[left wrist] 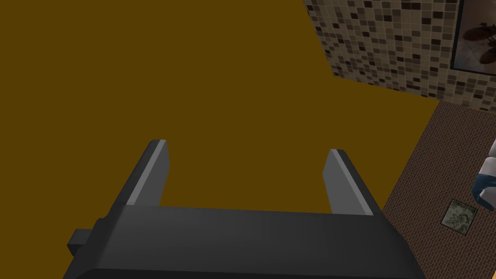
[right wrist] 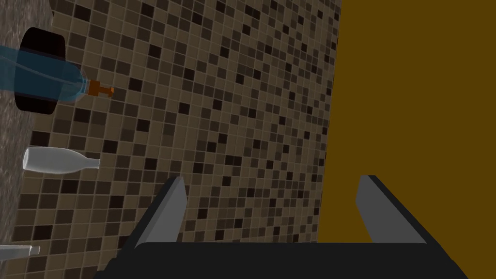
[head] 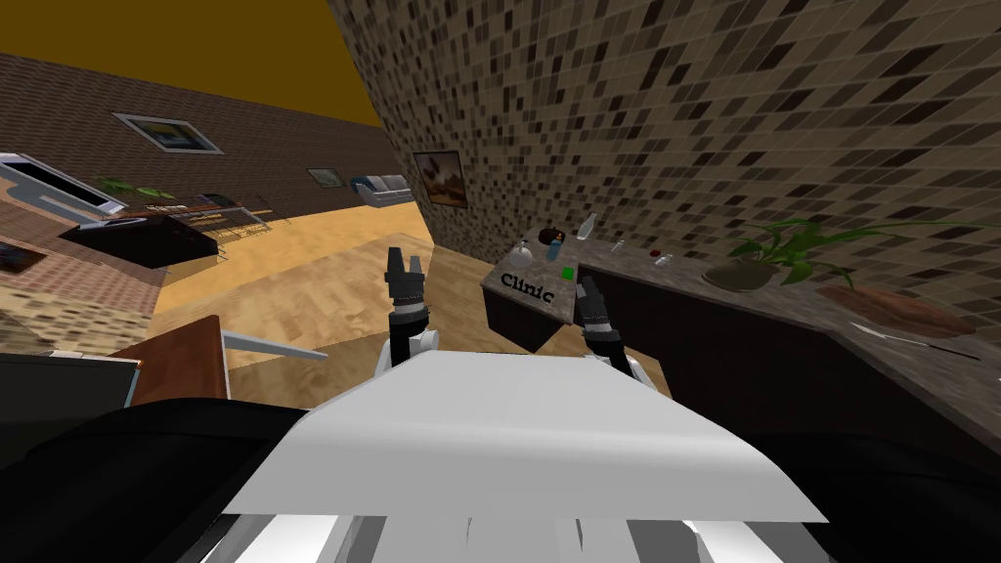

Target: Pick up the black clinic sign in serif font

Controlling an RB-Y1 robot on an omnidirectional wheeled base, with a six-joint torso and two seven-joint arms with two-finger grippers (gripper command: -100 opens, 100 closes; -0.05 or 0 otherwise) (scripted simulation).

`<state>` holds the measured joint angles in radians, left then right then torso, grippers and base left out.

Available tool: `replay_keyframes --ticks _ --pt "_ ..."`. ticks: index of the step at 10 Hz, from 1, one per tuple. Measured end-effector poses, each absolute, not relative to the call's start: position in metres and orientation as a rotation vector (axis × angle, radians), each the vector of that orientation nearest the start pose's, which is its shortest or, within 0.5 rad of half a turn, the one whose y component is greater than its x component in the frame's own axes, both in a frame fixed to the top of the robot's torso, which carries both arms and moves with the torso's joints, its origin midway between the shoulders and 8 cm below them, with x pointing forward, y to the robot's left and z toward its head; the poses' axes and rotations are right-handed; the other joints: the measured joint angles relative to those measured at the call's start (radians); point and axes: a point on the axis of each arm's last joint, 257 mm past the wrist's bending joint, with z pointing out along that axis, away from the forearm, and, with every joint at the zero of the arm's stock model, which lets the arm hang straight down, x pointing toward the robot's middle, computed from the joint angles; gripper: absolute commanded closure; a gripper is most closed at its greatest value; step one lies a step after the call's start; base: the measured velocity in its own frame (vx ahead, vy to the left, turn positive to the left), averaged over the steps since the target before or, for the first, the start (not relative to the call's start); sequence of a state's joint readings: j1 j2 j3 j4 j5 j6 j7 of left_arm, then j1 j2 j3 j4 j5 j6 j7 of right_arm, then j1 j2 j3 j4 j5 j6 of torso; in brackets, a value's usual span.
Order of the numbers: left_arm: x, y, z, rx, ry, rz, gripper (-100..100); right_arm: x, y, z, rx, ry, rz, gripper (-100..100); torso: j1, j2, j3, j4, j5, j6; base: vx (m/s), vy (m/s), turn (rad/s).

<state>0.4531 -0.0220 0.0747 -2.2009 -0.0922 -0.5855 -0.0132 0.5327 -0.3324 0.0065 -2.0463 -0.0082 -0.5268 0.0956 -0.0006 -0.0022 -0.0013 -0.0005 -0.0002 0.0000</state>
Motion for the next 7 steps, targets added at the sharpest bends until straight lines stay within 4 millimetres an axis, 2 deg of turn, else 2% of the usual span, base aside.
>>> replay_keyframes --ticks 7 --pt "0.346 0.289 0.020 -0.564 0.617 -1.188 0 0.374 -0.290 -0.148 0.381 1.309 0.995 -100 0.001 0.000 0.000 0.000 0.000 0.000 0.034 -0.001 0.049"
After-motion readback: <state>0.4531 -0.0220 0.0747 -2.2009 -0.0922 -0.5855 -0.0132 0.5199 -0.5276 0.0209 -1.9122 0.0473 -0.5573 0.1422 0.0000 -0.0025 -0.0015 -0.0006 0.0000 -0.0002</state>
